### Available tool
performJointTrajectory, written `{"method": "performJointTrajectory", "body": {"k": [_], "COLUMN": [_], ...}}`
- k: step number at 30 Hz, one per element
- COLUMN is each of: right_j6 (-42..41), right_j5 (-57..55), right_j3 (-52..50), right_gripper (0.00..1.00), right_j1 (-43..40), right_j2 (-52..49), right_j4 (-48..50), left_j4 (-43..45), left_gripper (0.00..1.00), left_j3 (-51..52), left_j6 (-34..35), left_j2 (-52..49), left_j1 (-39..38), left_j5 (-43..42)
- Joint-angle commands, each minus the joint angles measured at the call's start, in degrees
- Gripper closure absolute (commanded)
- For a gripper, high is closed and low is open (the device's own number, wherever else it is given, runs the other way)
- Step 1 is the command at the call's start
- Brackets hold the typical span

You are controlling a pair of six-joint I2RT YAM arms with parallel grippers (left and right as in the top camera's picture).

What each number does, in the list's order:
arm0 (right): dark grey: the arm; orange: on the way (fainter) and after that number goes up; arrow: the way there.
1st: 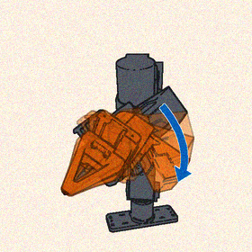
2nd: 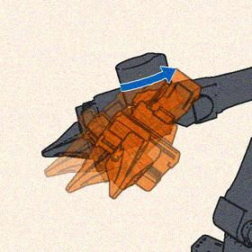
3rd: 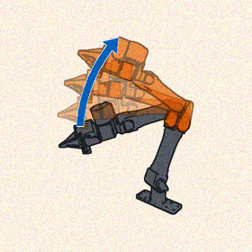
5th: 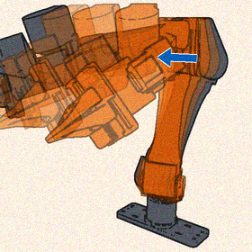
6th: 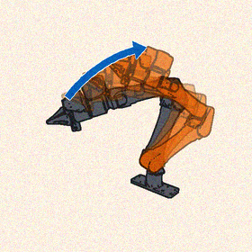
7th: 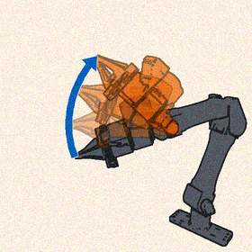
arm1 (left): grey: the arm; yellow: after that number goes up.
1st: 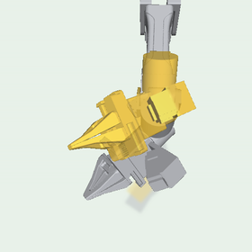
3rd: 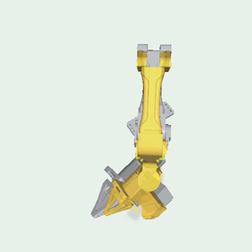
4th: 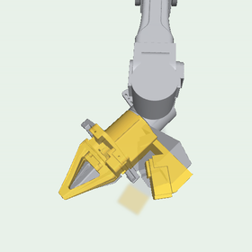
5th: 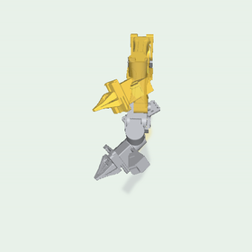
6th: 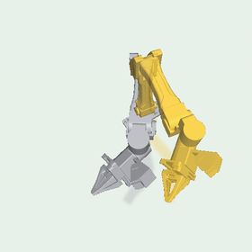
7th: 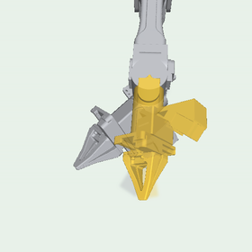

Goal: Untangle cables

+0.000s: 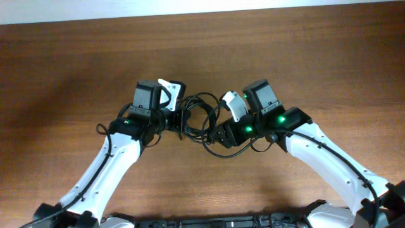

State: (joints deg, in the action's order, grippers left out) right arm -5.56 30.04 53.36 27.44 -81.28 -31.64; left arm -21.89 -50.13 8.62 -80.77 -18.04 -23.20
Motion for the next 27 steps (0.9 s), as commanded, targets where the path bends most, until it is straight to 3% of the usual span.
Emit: {"method": "performJointTrajectory", "body": {"k": [1,3,5,9,10,12,15,17,20,24,27], "right_j6": [0.6,0.7,0.7,0.9,0.8,-1.4,-14.6,-14.3,-5.1,6.6,9.9], "right_j5": [-6.6,-8.9,-8.7,-4.2,-7.2,-17.0,-39.1,-35.0,-18.1,-1.2,0.5], "right_j3": [0.3,1.7,4.0,5.5,5.5,5.5,5.5,5.5,5.5,5.5,5.5], "right_gripper": [0.34,0.33,0.29,0.26,0.26,0.26,0.19,0.02,0.00,0.09,0.09], "right_j1": [0.3,-0.2,0.0,0.0,0.0,-0.1,-0.1,-0.1,-0.1,-0.1,-0.1], "right_j2": [0.0,0.7,1.4,1.4,1.4,1.4,1.4,1.4,1.4,1.4,1.4], "right_j4": [0.5,0.4,-0.9,-8.2,-10.1,-13.5,-19.5,-18.3,-16.8,-17.5,-18.3], "left_j4": [-0.6,-1.7,-1.2,-0.4,-0.5,-0.6,-3.3,-3.6,-3.1,-0.9,-0.9], "left_gripper": [1.00,1.00,1.00,1.00,1.00,1.00,1.00,1.00,1.00,1.00,1.00], "left_j3": [0.0,0.0,0.0,0.0,0.0,0.0,0.0,0.0,0.0,0.0,0.0], "left_j6": [-0.5,-0.5,0.3,14.7,20.3,24.2,25.2,25.3,29.2,29.2,29.2], "left_j2": [1.5,1.5,1.5,1.5,1.5,1.5,1.5,1.5,1.5,1.5,1.5], "left_j1": [-0.2,-0.2,-0.2,-0.2,0.0,1.1,3.0,3.0,3.0,3.0,3.0], "left_j5": [0.9,6.6,6.5,6.6,6.8,7.2,10.2,9.4,5.7,-1.5,-1.5]}}
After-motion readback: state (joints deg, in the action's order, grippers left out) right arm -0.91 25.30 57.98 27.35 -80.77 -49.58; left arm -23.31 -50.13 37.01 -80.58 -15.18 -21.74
